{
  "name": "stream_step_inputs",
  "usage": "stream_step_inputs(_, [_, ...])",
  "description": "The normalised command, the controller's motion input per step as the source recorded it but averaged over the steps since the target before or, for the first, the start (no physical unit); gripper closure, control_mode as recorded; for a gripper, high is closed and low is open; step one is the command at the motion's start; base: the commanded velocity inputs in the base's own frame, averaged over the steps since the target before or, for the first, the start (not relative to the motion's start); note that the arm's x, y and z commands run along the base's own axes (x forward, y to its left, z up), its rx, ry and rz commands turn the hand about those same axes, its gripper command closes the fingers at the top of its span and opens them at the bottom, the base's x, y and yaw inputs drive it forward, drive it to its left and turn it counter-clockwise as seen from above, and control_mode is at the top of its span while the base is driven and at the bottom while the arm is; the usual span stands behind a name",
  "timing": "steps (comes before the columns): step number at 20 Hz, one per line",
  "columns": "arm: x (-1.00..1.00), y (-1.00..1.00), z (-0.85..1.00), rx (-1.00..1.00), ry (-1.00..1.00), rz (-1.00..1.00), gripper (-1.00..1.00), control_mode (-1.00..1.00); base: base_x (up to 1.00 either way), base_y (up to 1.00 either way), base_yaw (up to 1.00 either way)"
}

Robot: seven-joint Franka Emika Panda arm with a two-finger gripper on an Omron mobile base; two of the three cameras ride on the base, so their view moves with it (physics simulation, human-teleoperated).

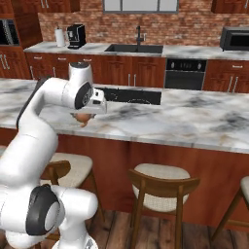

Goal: Place the liquor on the top shelf of the fridge to keep it out of children's reach, and place the onion and apple on lower shelves for easy access.

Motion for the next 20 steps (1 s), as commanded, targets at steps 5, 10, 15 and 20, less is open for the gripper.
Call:
stream_step_inputs(5, [-0.71, -0.01, 0.44, 0.00, -0.20, -0.06, 1.00, -1.00, 0.00, 0.00, 0.00])
stream_step_inputs(10, [-0.51, -0.10, 0.34, 0.00, -0.16, -0.13, 1.00, -1.00, 0.00, 0.00, 0.00])
stream_step_inputs(15, [-0.47, -0.19, 0.45, 0.00, -0.08, -0.13, 1.00, -1.00, 0.00, 0.00, 0.00])
stream_step_inputs(20, [-0.41, -0.25, 0.49, 0.00, 0.00, -0.11, 1.00, -1.00, 0.00, 0.00, 0.00])
